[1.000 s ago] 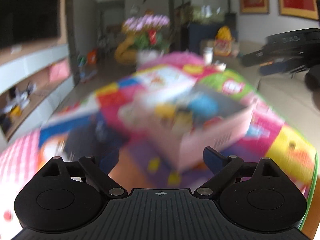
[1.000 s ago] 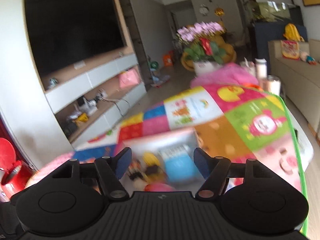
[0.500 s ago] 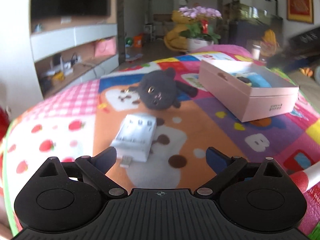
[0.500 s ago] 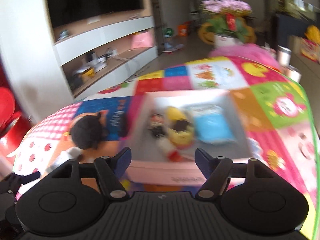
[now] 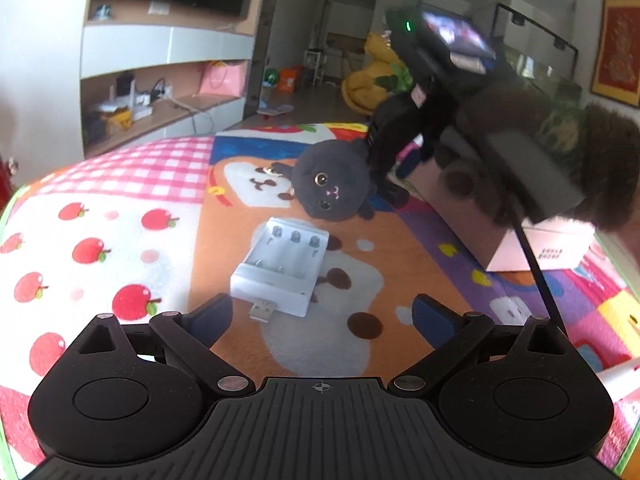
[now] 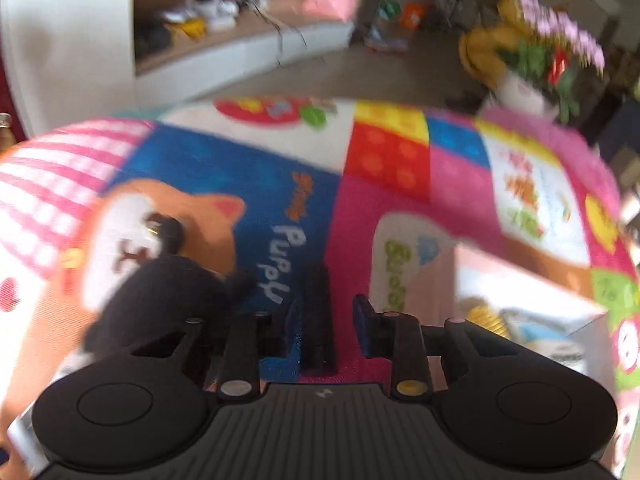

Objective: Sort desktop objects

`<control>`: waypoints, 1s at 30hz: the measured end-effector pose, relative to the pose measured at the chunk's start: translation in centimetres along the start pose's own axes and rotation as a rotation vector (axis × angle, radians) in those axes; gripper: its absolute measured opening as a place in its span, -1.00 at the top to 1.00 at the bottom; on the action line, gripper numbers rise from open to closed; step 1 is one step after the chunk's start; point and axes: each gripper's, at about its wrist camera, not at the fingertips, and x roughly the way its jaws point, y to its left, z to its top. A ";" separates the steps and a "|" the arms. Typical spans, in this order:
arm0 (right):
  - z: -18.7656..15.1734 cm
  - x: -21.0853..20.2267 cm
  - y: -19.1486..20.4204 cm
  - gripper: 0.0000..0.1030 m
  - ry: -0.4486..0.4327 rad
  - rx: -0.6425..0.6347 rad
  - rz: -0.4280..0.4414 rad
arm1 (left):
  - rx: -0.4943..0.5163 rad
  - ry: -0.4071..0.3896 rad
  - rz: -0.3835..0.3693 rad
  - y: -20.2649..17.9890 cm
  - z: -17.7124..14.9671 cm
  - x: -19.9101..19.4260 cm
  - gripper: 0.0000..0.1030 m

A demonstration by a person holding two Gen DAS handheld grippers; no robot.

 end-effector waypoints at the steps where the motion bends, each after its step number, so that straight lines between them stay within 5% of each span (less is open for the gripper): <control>1: 0.0 0.7 -0.2 0.61 0.026 0.019 0.013 | -0.011 0.001 -0.003 0.2 0.0 0.0 -0.93; 5: -1.8 -0.3 -0.5 0.64 0.051 0.031 0.077 | -0.025 -0.001 -0.015 0.4 0.0 -0.1 -0.93; 10: -6.8 -6.5 -0.9 0.64 -0.002 0.029 0.154 | -0.035 0.001 -0.017 0.5 0.0 -0.1 -0.93; 13: -10.6 -10.7 -2.6 0.99 -0.038 0.078 0.230 | -0.041 0.007 -0.014 0.6 0.0 0.0 -0.93; 16: -13.9 -13.4 -5.3 0.99 -0.055 0.182 0.286 | -0.038 0.017 -0.008 0.5 0.0 0.2 -0.93; 22: -20.6 -15.6 -9.2 0.96 -0.139 0.259 0.065 | 0.000 0.014 0.018 -0.2 0.0 0.1 -0.93; 24: -22.7 -15.7 -10.4 0.83 -0.150 0.312 0.025 | 0.052 0.012 0.027 -1.0 -0.1 0.1 -0.93; 28: -27.0 -15.3 -12.3 -0.50 -0.174 0.476 -0.027 | 0.158 0.005 -0.021 -3.3 0.1 -0.2 -0.93; 30: -28.9 -15.4 -12.7 -0.54 -0.219 0.511 -0.070 | 0.209 0.014 -0.099 -4.9 0.4 -0.2 -0.93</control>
